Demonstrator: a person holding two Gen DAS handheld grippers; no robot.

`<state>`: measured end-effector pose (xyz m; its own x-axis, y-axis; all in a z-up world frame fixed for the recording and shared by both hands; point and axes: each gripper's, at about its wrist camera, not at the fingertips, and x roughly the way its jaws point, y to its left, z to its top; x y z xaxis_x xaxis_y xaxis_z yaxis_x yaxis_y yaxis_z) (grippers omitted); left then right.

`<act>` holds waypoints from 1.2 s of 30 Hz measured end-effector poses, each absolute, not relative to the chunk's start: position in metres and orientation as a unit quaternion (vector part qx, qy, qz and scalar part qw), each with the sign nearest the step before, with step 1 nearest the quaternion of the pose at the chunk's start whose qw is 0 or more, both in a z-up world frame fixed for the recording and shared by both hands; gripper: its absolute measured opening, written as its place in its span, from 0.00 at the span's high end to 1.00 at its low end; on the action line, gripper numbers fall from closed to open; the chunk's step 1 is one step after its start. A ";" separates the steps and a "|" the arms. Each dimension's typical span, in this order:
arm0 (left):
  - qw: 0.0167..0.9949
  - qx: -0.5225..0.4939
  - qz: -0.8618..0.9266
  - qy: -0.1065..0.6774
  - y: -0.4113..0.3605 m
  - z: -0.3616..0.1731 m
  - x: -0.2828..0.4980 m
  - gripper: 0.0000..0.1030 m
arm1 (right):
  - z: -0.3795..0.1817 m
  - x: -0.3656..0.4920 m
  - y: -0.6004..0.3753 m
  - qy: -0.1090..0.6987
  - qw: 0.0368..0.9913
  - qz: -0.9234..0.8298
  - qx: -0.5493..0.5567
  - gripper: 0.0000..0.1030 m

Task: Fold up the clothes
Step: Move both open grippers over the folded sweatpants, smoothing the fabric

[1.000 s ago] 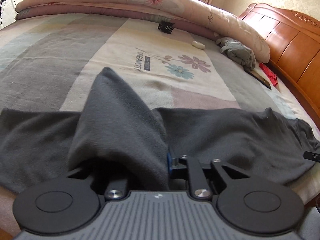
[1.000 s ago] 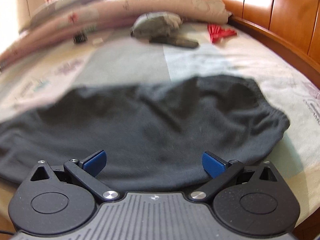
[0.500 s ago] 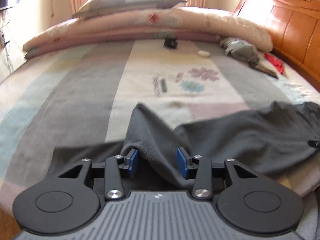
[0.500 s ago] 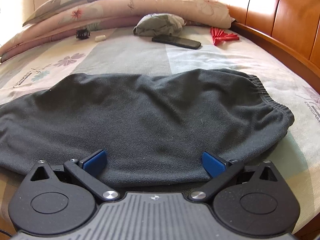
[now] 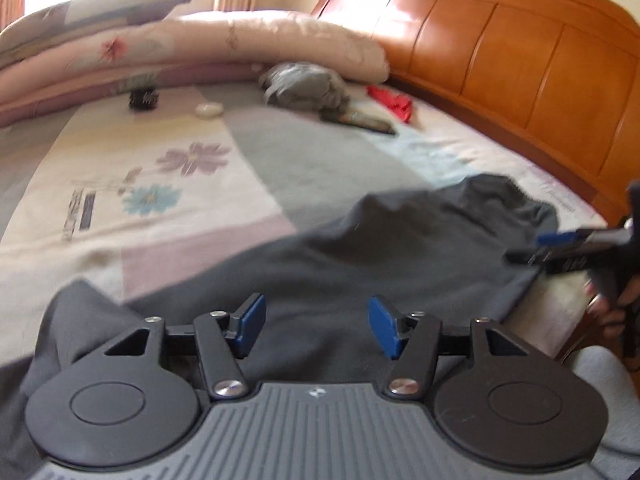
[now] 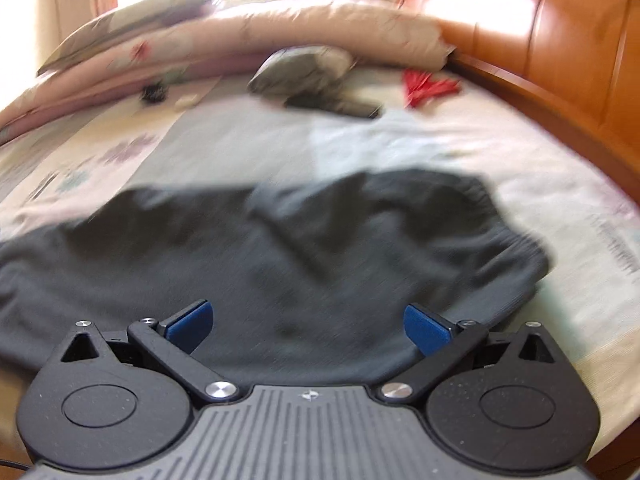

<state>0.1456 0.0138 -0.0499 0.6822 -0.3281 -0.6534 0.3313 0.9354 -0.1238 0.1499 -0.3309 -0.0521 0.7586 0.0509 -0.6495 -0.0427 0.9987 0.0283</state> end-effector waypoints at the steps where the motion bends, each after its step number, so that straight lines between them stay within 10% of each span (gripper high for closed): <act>1: 0.916 -0.002 -0.169 0.364 0.020 -0.053 0.143 0.44 | -0.050 0.152 -0.336 0.345 0.938 0.019 0.007 0.00; 36: 0.895 -0.039 -0.228 0.382 0.037 -0.047 0.174 0.37 | -0.048 0.194 -0.304 0.380 0.923 0.065 -0.010 0.00</act>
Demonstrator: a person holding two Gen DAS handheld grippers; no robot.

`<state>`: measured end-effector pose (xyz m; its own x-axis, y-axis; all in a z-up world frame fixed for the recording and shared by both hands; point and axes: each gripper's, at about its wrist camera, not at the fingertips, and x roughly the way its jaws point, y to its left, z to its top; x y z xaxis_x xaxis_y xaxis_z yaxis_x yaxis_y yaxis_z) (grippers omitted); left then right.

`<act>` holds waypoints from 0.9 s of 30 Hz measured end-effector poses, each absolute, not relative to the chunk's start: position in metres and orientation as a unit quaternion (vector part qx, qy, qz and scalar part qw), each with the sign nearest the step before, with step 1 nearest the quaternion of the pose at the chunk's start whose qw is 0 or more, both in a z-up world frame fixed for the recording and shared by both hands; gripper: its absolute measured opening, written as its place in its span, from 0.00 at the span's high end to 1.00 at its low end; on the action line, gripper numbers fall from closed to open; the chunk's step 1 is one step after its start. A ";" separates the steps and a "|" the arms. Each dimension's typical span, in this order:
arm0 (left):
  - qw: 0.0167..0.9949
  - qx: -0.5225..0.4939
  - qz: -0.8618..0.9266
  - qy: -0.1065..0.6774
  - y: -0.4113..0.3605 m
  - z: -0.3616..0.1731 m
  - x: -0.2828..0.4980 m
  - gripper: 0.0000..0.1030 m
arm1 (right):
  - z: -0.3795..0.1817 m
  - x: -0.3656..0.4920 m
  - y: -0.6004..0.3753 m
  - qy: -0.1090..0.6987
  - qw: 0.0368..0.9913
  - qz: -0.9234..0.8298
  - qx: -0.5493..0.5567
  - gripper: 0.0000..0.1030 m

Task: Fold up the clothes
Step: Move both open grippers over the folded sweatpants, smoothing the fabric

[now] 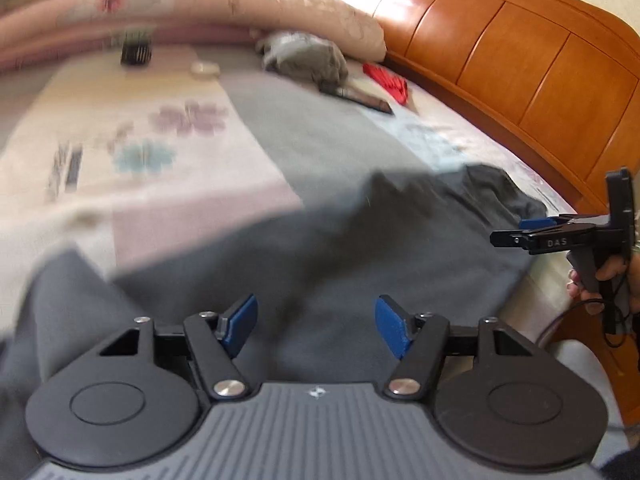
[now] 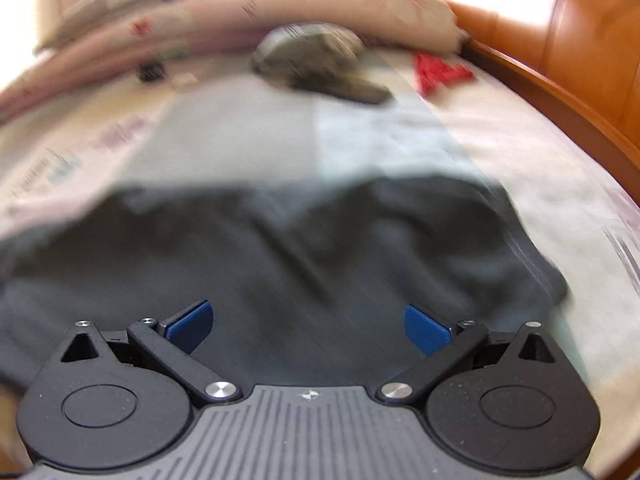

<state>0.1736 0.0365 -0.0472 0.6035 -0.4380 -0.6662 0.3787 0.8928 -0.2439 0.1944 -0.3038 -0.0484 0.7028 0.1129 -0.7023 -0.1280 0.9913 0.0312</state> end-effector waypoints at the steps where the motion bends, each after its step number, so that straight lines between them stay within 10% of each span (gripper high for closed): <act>1: 0.896 -0.039 -0.230 0.377 0.033 -0.044 0.181 0.37 | -0.045 0.202 -0.294 0.370 0.926 0.075 -0.014 0.00; 27: 0.797 -0.068 -0.412 0.436 -0.047 -0.068 0.305 0.36 | -0.086 0.203 -0.269 0.352 0.925 0.135 -0.043 0.00</act>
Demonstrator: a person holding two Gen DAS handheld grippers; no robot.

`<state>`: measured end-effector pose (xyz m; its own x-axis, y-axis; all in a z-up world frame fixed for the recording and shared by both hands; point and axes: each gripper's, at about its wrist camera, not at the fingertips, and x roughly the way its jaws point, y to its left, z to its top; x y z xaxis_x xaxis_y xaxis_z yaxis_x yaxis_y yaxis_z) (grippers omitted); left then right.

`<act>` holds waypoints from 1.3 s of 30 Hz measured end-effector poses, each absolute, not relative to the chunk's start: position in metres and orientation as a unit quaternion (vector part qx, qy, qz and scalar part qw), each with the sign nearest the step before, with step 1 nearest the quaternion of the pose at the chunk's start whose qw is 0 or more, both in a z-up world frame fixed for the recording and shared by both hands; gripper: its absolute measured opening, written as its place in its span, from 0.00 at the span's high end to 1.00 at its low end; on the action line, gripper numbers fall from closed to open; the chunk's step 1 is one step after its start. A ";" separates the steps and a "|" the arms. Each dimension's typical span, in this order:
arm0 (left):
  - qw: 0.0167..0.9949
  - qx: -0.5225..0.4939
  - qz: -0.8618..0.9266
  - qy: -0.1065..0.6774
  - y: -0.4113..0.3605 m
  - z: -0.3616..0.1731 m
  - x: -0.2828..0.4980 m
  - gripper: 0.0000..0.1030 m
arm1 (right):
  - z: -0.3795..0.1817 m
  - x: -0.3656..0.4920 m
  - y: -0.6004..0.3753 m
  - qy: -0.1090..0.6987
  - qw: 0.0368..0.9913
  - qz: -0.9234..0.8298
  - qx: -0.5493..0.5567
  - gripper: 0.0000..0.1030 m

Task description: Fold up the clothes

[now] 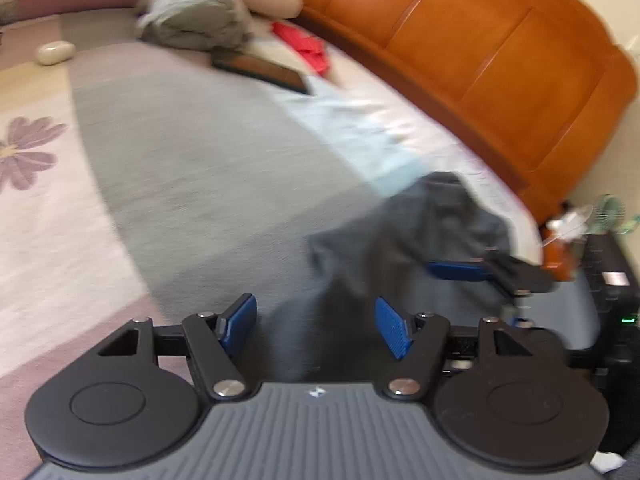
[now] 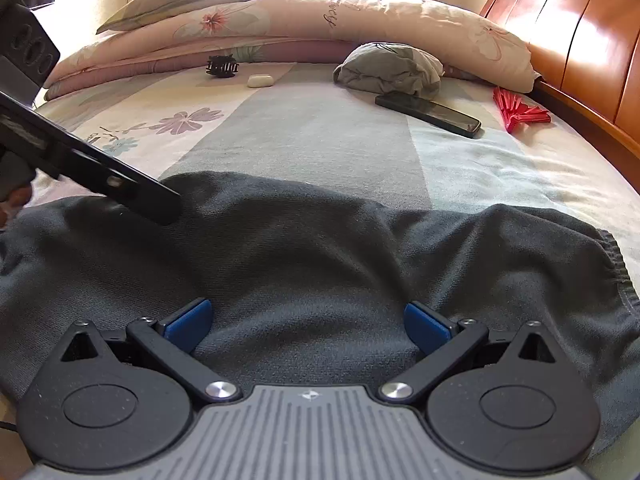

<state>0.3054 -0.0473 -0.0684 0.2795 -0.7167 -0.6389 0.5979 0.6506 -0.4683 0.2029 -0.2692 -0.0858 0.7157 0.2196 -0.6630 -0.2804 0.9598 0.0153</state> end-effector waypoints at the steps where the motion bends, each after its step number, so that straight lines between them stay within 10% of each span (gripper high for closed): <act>1: 0.791 -0.072 -0.425 0.434 -0.047 -0.065 0.301 0.36 | -0.086 0.202 -0.269 0.350 0.926 0.135 -0.042 0.00; 39: 0.775 -0.150 -0.453 0.414 -0.054 -0.034 0.357 0.25 | -0.084 0.184 -0.289 0.372 0.924 0.092 -0.015 0.00</act>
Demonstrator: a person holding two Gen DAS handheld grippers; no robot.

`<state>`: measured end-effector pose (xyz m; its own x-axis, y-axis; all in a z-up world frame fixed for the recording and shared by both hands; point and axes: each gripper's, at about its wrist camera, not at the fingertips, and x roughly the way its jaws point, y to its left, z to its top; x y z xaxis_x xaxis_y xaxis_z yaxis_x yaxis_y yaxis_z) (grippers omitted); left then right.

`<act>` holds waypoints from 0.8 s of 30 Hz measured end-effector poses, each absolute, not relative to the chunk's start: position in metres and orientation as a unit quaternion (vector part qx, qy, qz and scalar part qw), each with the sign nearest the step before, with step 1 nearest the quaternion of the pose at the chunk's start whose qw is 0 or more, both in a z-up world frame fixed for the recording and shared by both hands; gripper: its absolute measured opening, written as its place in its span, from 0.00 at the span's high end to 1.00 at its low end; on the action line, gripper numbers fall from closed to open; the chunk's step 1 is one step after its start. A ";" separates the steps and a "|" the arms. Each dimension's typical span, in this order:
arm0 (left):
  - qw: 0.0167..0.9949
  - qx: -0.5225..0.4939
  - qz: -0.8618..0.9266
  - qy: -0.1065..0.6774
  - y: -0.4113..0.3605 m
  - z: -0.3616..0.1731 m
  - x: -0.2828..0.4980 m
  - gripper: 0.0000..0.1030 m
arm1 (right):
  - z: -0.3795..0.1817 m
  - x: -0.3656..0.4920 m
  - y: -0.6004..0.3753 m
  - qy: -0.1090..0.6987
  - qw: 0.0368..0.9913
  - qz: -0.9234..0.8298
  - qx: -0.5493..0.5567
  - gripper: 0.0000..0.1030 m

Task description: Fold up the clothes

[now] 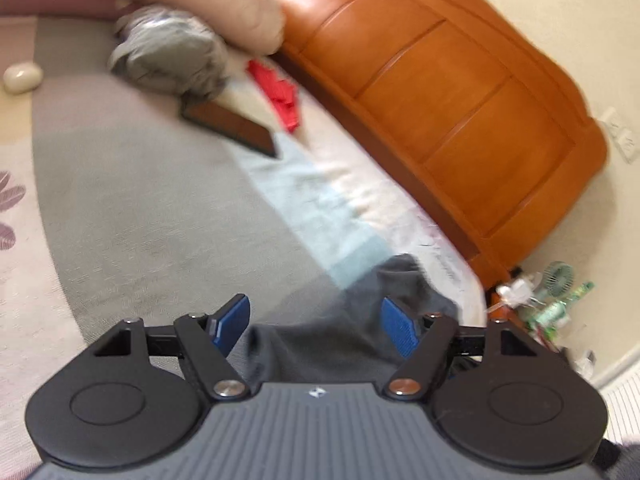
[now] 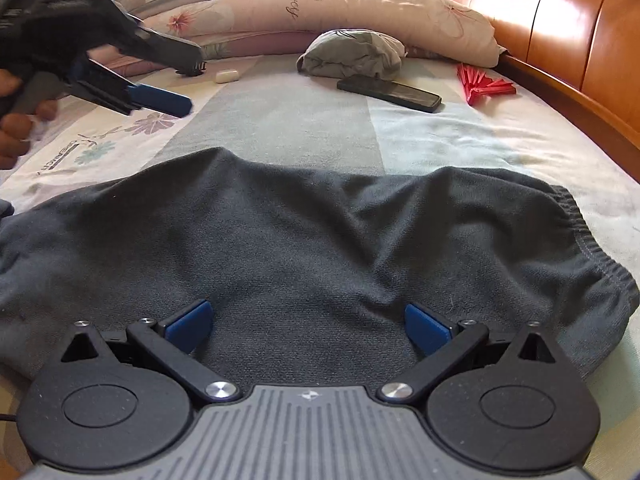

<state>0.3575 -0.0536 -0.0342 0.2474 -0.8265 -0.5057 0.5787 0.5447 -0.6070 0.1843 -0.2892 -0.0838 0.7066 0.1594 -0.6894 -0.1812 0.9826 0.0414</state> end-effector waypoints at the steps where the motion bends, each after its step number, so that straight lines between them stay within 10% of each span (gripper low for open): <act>1: 0.769 -0.149 -0.466 0.411 -0.055 -0.031 0.353 0.25 | -0.084 0.185 -0.288 0.372 0.924 0.090 -0.016 0.00; 24: 0.808 -0.012 -0.426 0.408 -0.106 -0.080 0.325 0.30 | -0.074 0.275 -0.381 0.359 0.930 0.061 0.055 0.00</act>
<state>0.3251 -0.1063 -0.0795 0.3054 -0.6976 -0.6481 0.6774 0.6375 -0.3670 0.2754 -0.3806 -0.0741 0.7347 0.1524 -0.6611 -0.0733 0.9866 0.1459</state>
